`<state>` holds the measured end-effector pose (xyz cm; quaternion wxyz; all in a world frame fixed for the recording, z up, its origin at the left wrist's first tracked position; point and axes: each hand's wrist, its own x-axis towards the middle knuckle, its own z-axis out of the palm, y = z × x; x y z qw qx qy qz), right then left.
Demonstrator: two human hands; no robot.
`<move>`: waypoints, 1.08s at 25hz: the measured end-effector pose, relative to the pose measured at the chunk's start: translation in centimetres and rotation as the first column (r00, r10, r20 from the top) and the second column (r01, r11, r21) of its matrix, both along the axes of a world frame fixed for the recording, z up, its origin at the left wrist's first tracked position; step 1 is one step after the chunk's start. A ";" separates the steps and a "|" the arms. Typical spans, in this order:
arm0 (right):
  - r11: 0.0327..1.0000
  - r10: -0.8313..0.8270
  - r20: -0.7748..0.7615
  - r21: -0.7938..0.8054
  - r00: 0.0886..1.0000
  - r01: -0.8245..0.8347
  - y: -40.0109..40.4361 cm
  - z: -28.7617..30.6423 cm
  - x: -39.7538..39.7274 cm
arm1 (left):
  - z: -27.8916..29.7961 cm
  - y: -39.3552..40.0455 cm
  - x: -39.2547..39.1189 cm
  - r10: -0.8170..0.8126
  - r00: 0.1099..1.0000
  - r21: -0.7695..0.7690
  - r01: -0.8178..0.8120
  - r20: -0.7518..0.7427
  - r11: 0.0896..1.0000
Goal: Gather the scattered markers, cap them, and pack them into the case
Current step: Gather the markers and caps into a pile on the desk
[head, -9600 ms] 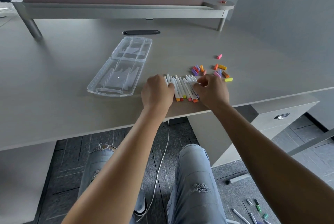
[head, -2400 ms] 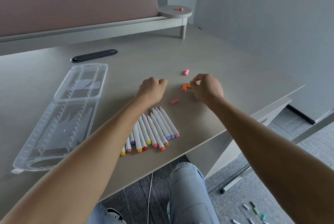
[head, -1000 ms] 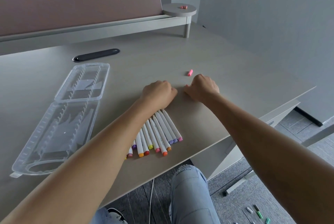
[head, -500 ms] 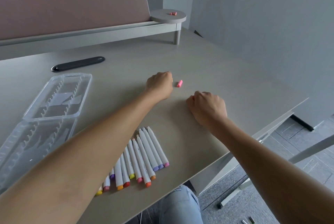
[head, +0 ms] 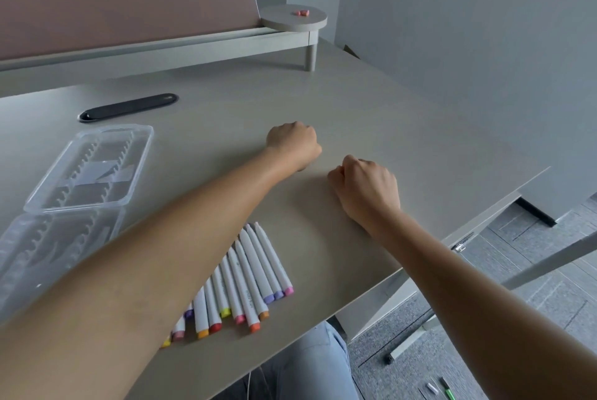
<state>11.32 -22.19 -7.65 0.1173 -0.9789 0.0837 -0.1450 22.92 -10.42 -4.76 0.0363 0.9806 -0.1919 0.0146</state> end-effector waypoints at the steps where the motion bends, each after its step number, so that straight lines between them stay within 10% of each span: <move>1: 0.999 -0.006 0.013 0.041 1.000 0.006 0.3 0.2 -0.2 | 0.3 1.1 -0.5 0.035 0.999 -0.029 -0.035 -0.019 0.999; 5: 0.898 -0.023 0.101 0.439 0.995 -0.024 3.4 0.9 -0.6 | -0.1 7.3 -1.8 0.255 0.950 -0.377 -0.306 -0.180 0.874; 8: 0.570 -0.029 0.057 0.821 0.998 -0.031 8.5 1.1 0.5 | 0.2 12.7 -3.6 0.222 0.876 -0.787 -0.482 -0.429 0.385; 11: 0.250 -0.059 0.019 0.968 0.998 -0.004 13.2 1.5 1.1 | 0.8 17.2 -5.7 0.056 0.837 -0.838 -0.538 -0.544 -0.090; 15: 0.083 -0.081 -0.008 0.996 0.997 0.014 15.2 2.4 1.7 | 0.6 19.9 -7.5 -0.135 0.809 -0.733 -0.578 -0.572 -0.358; 27: 0.179 0.129 0.143 0.970 0.981 -0.165 16.8 1.2 2.4 | -2.2 18.6 -8.9 -0.013 0.911 -0.899 -0.409 -0.412 -0.154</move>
